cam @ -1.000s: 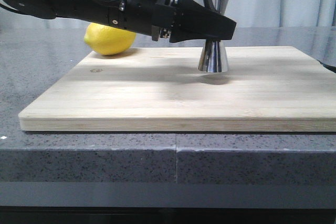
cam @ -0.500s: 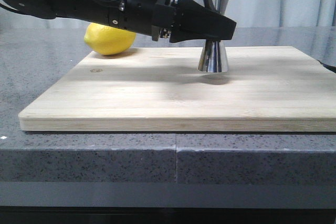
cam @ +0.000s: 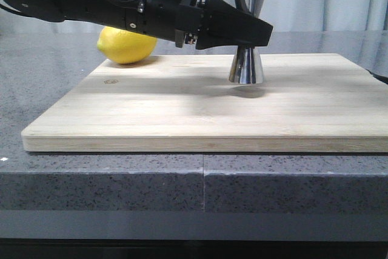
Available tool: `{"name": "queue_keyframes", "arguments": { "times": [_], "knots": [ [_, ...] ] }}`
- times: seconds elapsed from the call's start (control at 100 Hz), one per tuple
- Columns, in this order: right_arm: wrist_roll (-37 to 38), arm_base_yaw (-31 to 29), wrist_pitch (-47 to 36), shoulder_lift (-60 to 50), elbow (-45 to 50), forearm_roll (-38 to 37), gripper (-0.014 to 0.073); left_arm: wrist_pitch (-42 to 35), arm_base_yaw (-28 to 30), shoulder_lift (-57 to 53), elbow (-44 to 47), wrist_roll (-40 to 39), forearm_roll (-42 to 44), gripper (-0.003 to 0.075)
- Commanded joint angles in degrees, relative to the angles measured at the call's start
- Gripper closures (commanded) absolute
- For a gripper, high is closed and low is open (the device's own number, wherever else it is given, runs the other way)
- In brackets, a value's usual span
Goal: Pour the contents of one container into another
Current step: 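Tilt the beaker with the right gripper, pouring liquid into the jigger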
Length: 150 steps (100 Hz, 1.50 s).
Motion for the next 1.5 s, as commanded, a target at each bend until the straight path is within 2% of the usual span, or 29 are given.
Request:
{"name": "queue_keyframes", "arguments": {
  "times": [0.0,1.49],
  "knots": [
    [-0.1,0.1,-1.3,-2.0,-2.3,1.3,0.0301,3.4,-0.4,-4.0,-1.8,-0.5,-3.9,0.0741],
    [-0.1,0.1,-1.2,-2.0,-2.3,-4.8,0.0301,3.4,-0.4,-4.0,-1.8,-0.5,-3.9,0.0741]
  ]
}}
